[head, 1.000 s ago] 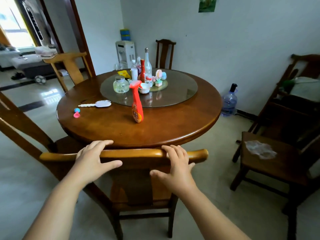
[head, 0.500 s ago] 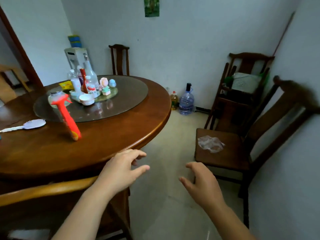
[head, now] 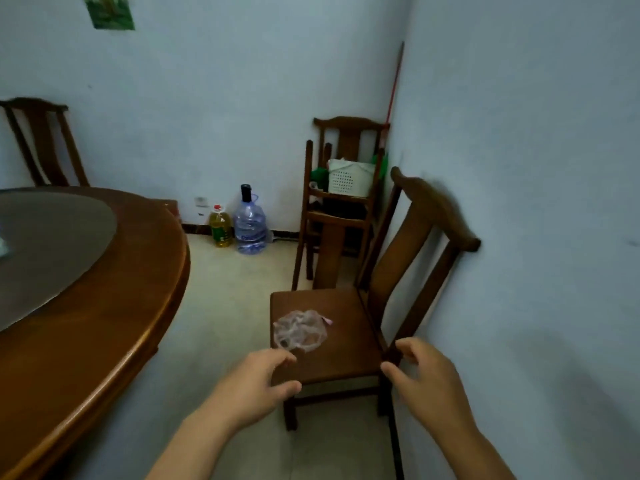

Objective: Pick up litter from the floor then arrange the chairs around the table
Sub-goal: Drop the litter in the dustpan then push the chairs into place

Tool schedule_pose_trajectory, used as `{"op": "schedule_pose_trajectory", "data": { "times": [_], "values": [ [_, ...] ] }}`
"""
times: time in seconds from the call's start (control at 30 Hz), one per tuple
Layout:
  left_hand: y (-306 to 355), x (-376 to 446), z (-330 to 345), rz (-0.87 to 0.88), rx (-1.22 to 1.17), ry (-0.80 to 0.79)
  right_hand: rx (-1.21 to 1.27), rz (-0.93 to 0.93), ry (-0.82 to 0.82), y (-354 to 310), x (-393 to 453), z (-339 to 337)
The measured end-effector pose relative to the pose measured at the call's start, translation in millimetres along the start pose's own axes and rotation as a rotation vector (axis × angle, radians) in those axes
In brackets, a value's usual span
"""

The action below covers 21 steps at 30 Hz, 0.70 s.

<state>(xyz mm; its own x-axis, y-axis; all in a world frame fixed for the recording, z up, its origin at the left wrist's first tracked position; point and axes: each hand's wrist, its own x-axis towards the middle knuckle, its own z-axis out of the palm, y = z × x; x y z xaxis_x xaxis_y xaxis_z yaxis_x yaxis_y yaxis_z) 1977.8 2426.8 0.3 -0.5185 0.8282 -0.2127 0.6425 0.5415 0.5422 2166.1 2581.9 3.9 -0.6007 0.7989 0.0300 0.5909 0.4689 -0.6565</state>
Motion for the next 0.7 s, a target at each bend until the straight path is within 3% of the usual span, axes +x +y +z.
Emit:
{"op": "schedule_pose_trajectory", "data": {
  "times": [0.17, 0.43, 0.7],
  "values": [
    [47.1, 95.2, 13.2, 0.14, -0.015, -0.077, 0.005, 0.077, 0.113, 37.4, 73.2, -26.3],
    [94.5, 198.7, 2.3, 0.206, -0.008, -0.031, 0.044, 0.119, 0.305, 57.3, 191.7, -45.0],
    [126.1, 311.7, -17.7, 0.385, 0.023, -0.078, -0.116, 0.166, 0.489, 67.2, 274.0, -63.0]
  ]
}}
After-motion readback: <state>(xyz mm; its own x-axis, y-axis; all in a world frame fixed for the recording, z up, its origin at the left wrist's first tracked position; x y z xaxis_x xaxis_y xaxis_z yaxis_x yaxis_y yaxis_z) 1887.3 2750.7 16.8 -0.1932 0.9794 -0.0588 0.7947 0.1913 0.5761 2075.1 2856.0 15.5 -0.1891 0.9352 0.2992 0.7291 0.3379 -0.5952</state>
